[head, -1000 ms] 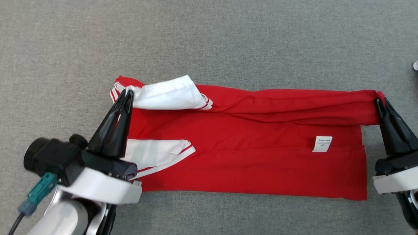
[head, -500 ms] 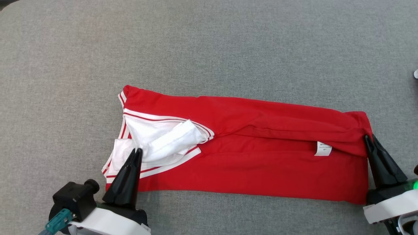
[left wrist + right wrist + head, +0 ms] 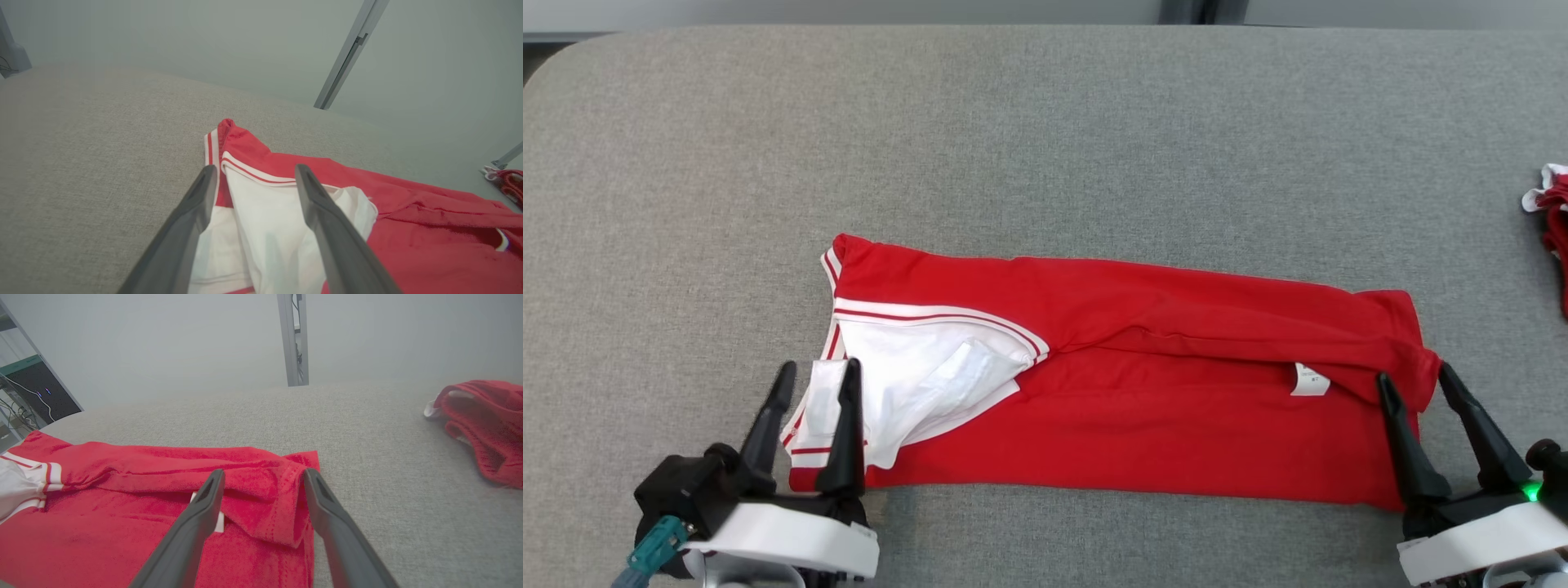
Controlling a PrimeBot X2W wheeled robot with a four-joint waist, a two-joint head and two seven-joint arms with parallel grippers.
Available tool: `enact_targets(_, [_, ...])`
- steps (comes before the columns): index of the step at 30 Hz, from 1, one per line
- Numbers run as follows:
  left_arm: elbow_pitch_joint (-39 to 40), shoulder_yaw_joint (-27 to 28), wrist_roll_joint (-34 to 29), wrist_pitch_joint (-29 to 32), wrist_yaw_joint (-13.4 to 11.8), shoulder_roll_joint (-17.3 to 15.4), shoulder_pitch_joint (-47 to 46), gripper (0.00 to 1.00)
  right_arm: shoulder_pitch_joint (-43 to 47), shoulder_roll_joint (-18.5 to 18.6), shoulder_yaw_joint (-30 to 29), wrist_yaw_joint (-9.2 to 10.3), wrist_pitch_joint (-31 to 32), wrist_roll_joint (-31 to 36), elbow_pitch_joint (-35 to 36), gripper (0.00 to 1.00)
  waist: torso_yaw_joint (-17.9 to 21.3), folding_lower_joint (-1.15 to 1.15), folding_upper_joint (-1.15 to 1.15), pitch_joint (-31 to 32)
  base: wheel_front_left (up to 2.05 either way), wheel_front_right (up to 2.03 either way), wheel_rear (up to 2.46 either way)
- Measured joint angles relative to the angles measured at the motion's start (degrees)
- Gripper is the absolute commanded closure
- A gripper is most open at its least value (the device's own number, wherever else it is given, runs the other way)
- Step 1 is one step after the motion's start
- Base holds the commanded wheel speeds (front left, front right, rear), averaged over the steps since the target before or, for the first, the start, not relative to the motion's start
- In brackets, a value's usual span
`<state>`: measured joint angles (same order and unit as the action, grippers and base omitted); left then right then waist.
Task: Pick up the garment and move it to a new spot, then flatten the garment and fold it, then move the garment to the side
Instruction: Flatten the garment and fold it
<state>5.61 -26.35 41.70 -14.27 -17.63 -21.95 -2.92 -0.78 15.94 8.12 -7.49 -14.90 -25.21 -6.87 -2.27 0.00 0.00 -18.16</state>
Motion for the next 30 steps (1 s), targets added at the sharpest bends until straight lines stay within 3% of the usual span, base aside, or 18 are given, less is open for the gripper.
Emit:
enact_targets(6, [1.1,6.4,-8.1,-0.9,0.0,3.3,-1.9,0.00,-0.2,-2.5,-3.4,0.00,0.0,1.9,1.7,0.00,0.7,0.00,0.00,1.8,0.00,0.00,0.00])
enact_targets(14, [3.7,12.7,-18.9,-0.9,2.4,6.1,-1.9,0.00,-0.9,-4.0,-8.0,0.00,0.8,5.9,2.9,0.00,1.1,0.00,0.00,5.0,0.00,0.00,0.00])
enact_targets(21, [-0.2,15.8,-21.6,-0.9,7.1,6.7,0.9,0.00,1.8,-5.5,-9.3,0.00,2.9,7.6,3.4,0.00,1.3,0.00,0.00,8.2,0.00,0.00,0.00])
enact_targets(30, [-4.0,17.0,-22.0,-0.9,9.1,7.3,1.6,0.00,2.9,-6.4,-9.5,0.00,3.8,8.0,3.6,0.00,1.0,0.00,0.00,9.0,0.00,0.00,0.00])
